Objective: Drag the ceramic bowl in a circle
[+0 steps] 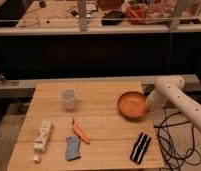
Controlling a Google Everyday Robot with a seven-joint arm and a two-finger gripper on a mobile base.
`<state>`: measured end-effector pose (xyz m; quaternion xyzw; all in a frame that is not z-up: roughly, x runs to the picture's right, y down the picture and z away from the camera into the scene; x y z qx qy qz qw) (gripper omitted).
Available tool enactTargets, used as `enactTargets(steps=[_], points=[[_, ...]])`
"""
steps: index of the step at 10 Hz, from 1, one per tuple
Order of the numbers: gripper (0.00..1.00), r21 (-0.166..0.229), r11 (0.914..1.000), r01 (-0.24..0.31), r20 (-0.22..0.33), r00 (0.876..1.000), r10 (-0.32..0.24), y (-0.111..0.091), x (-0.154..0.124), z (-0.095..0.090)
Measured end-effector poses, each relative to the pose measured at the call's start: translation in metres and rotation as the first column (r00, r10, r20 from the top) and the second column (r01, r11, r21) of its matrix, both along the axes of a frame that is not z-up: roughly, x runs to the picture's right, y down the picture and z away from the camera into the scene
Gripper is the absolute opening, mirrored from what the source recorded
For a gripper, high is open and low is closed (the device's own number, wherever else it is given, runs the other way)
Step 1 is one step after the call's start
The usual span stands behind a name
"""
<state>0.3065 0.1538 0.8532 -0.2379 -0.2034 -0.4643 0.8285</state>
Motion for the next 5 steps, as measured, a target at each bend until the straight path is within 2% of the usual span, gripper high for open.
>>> enactTargets(steps=[3, 5], points=[[0.00, -0.002, 0.9984, 0.057, 0.030, 0.998, -0.057, 0.029, -0.052, -0.026], [0.00, -0.002, 0.9951, 0.099, 0.085, 0.991, -0.099, 0.046, -0.093, -0.038]])
